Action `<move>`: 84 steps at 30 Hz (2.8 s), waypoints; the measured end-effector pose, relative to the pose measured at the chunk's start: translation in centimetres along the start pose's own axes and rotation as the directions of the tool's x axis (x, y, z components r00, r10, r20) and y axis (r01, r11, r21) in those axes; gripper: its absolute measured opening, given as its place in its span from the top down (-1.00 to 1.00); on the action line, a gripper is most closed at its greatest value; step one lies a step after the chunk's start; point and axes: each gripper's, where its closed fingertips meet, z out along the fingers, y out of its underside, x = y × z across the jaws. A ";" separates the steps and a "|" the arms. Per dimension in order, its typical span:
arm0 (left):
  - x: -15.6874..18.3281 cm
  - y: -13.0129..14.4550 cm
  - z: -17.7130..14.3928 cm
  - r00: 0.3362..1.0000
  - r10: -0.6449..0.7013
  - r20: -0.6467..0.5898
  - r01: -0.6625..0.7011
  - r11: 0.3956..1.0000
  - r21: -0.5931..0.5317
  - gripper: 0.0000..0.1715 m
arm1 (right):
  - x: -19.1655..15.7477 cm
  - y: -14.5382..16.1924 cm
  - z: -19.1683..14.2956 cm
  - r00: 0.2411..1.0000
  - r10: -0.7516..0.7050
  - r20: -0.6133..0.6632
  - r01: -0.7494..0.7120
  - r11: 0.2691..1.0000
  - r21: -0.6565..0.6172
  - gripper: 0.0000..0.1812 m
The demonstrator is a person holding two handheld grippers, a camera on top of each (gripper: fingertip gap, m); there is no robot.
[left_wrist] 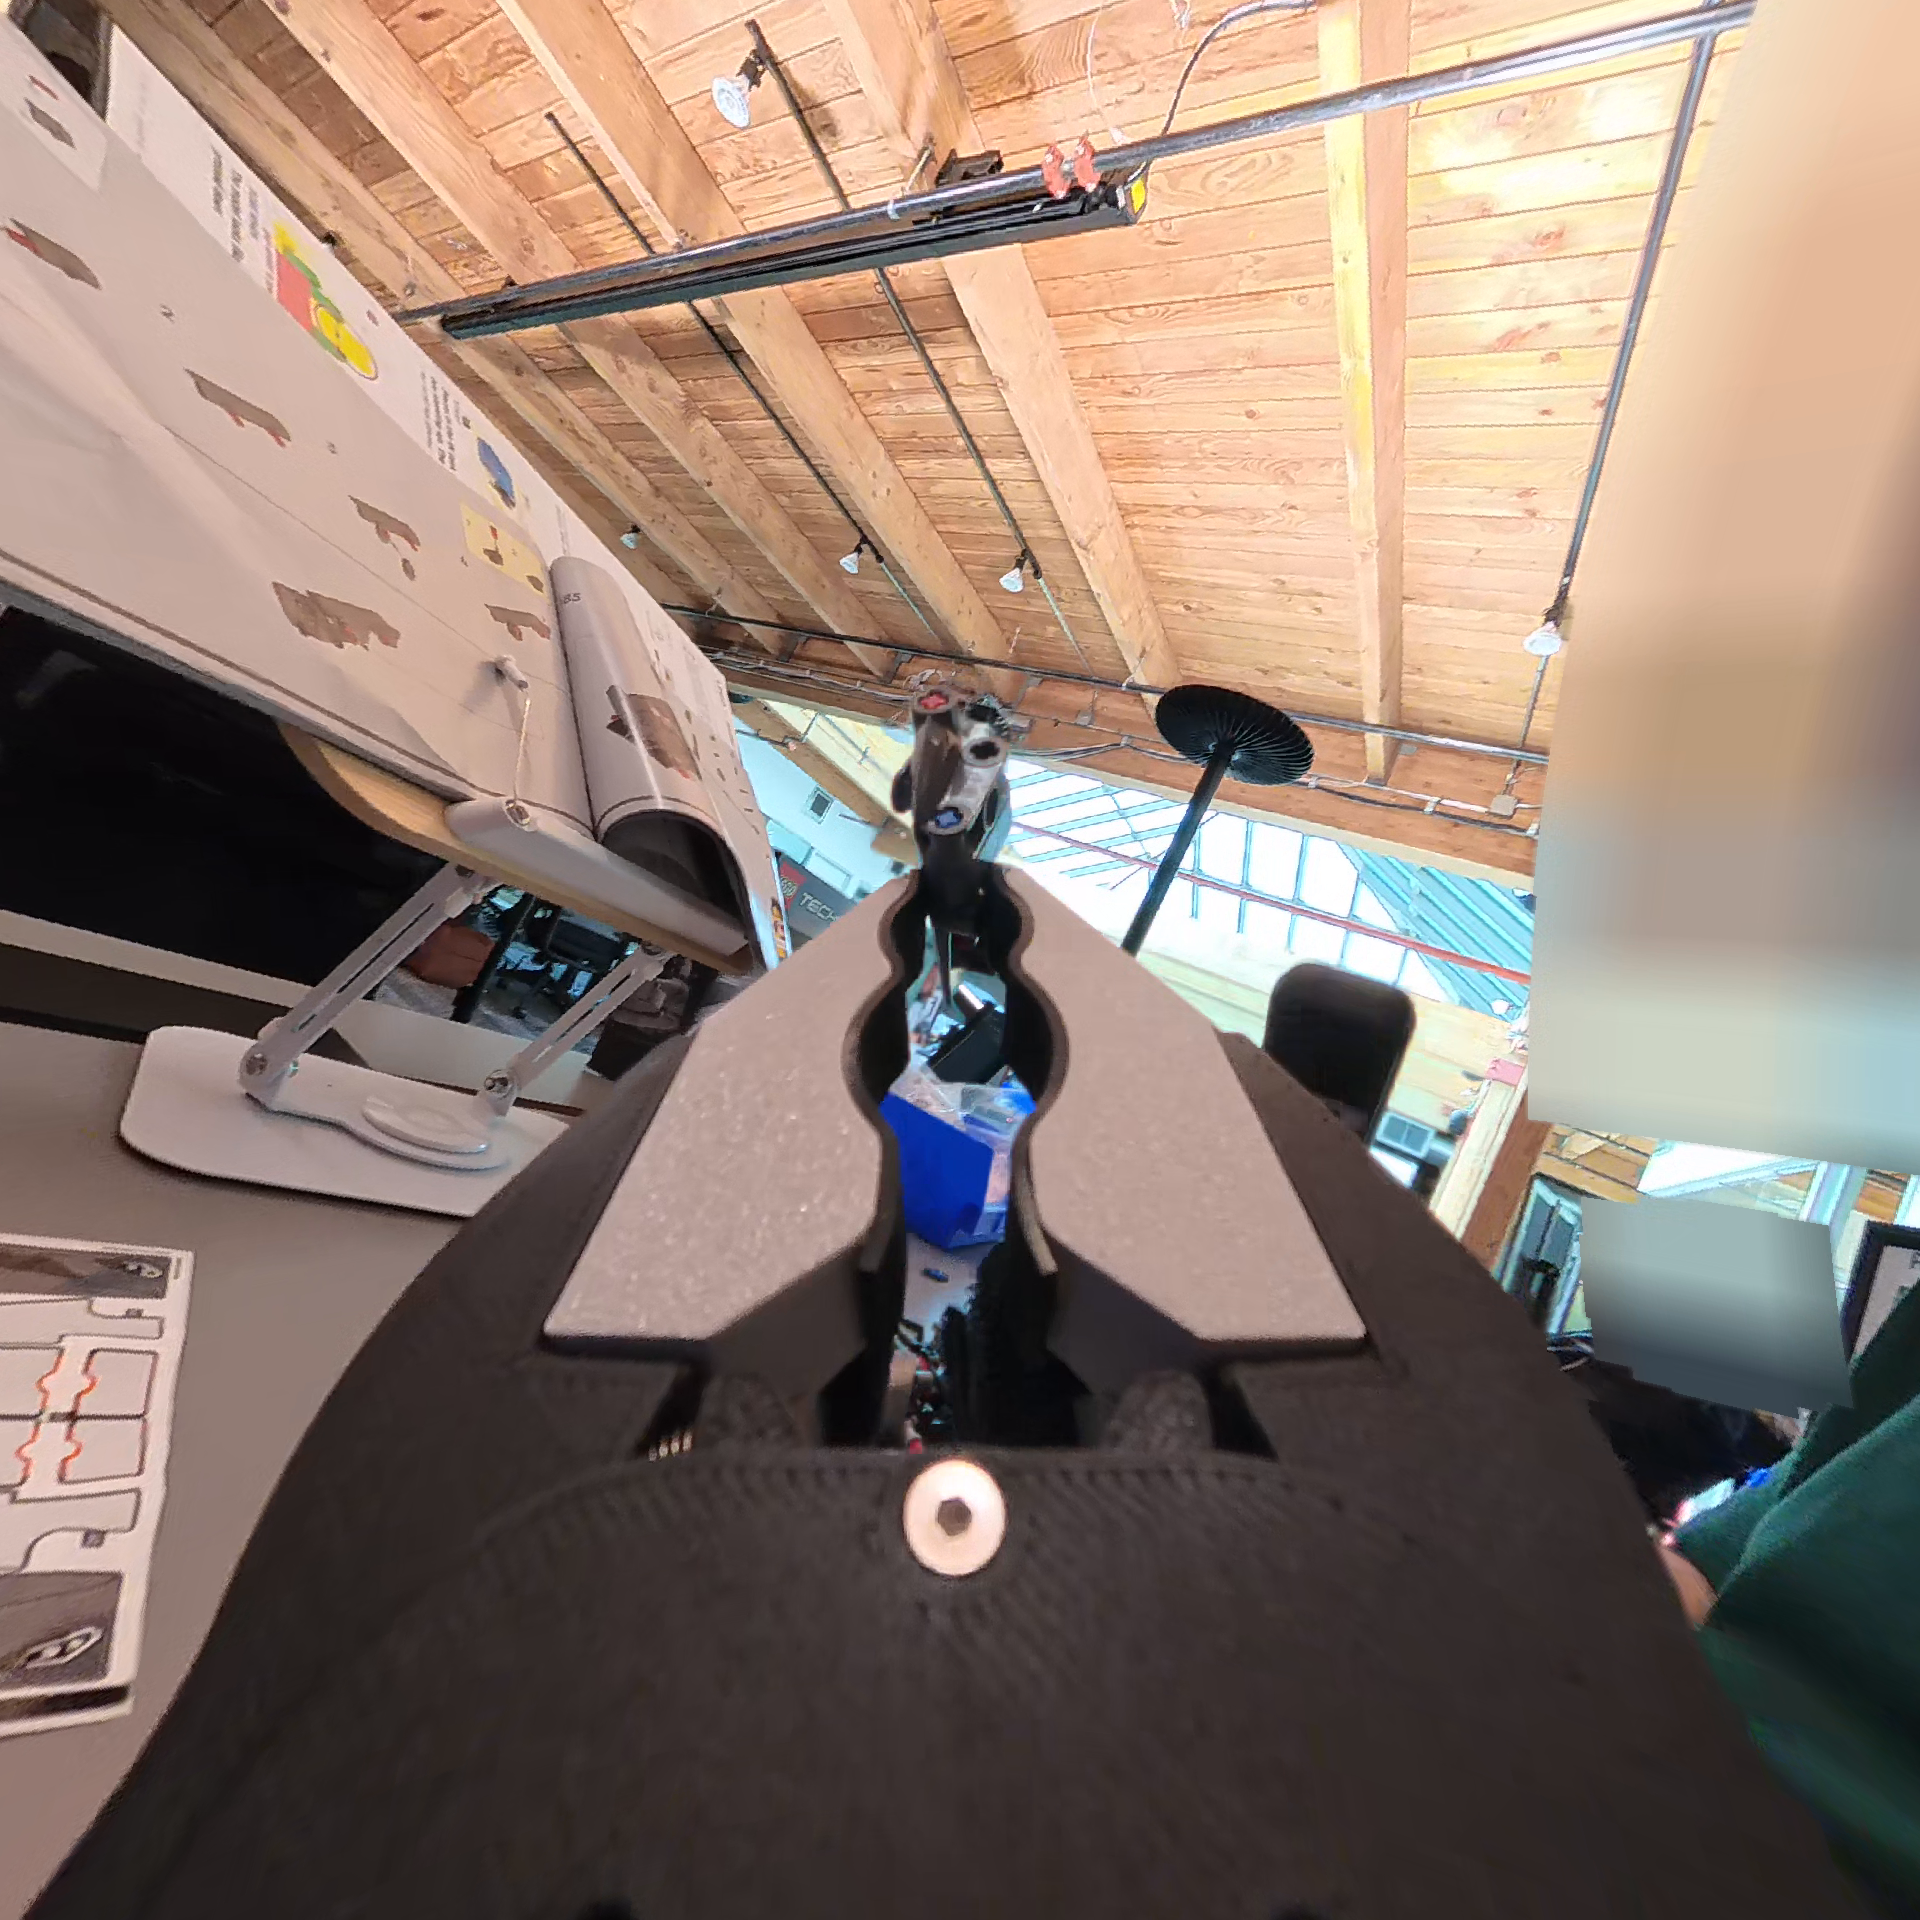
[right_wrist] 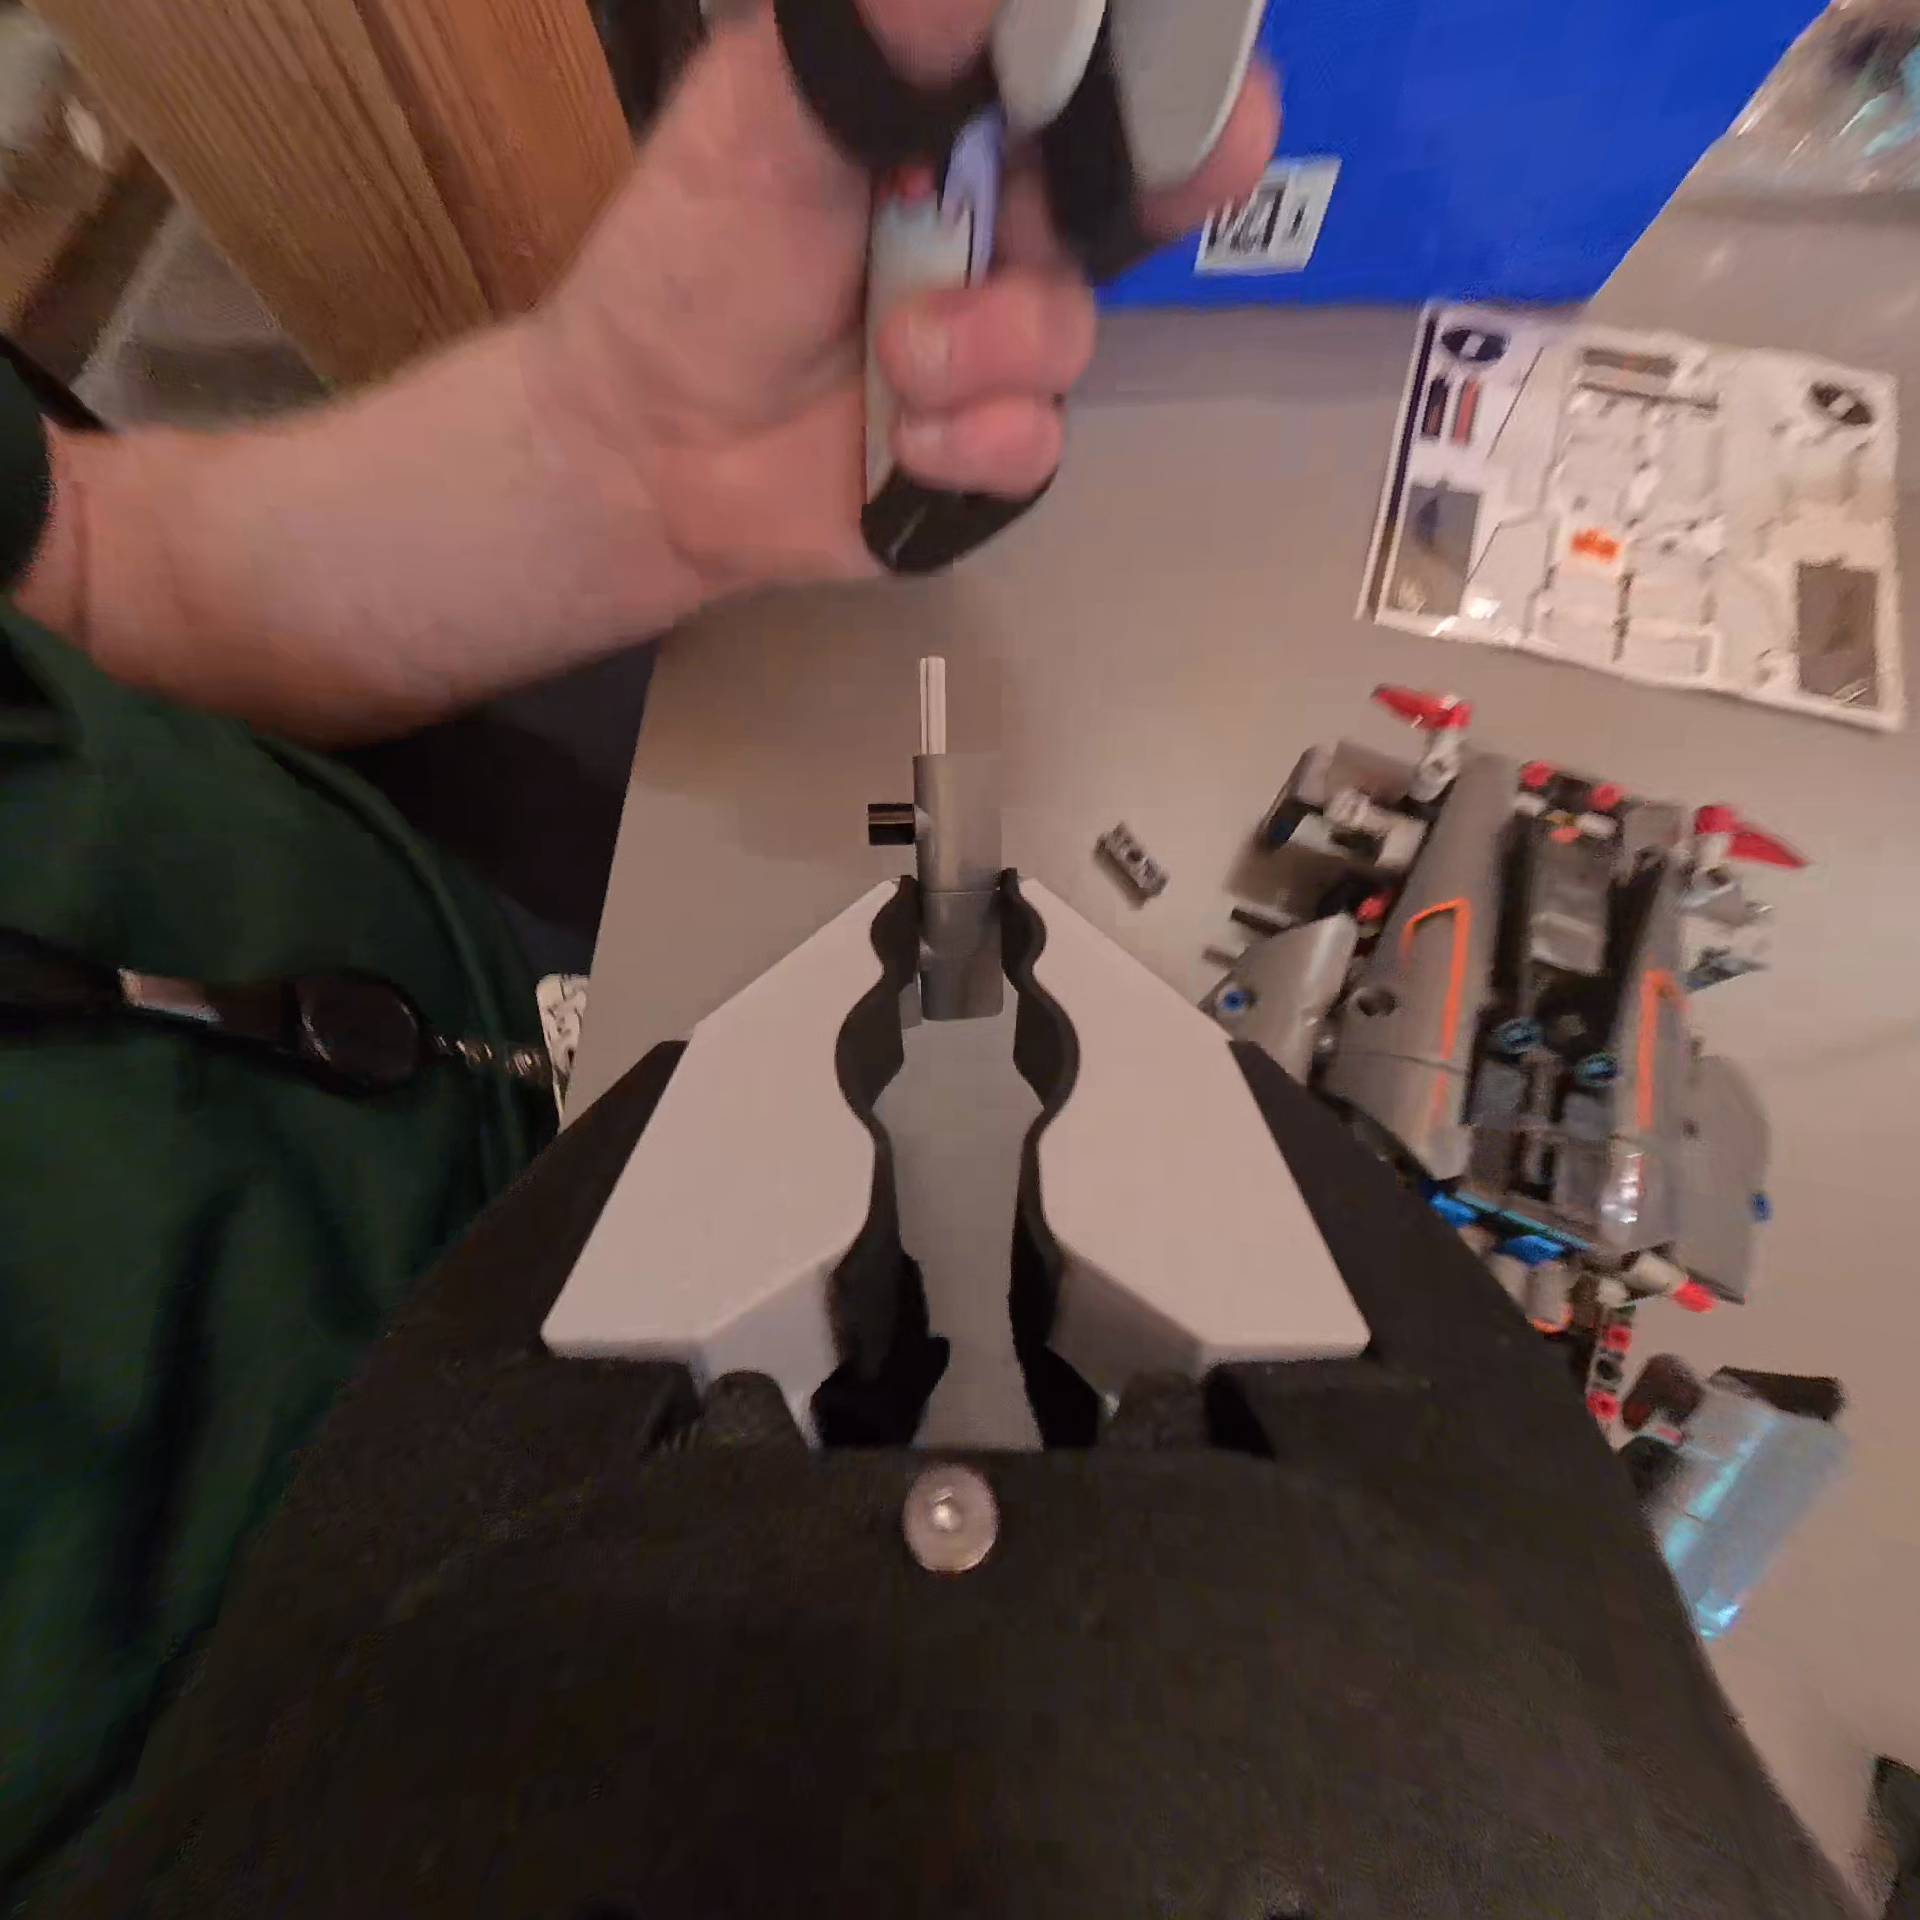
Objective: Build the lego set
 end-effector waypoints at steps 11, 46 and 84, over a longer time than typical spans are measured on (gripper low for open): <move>0.4 1.2 0.5 0.994 0.108 0.006 -0.107 0.991 -0.083 0.90 | 4.2 -8.4 -4.4 0.997 0.076 -0.032 -0.062 0.946 0.318 0.86; -0.4 2.8 1.4 0.998 -0.039 0.040 0.042 0.996 -0.080 0.91 | 6.5 -11.1 -1.4 0.989 0.146 0.010 -0.138 0.907 0.398 0.86; 0.1 4.2 1.1 0.989 -0.145 0.001 0.144 0.979 -0.142 0.81 | 6.8 -10.8 0.3 0.974 0.223 0.031 -0.217 0.891 0.399 0.86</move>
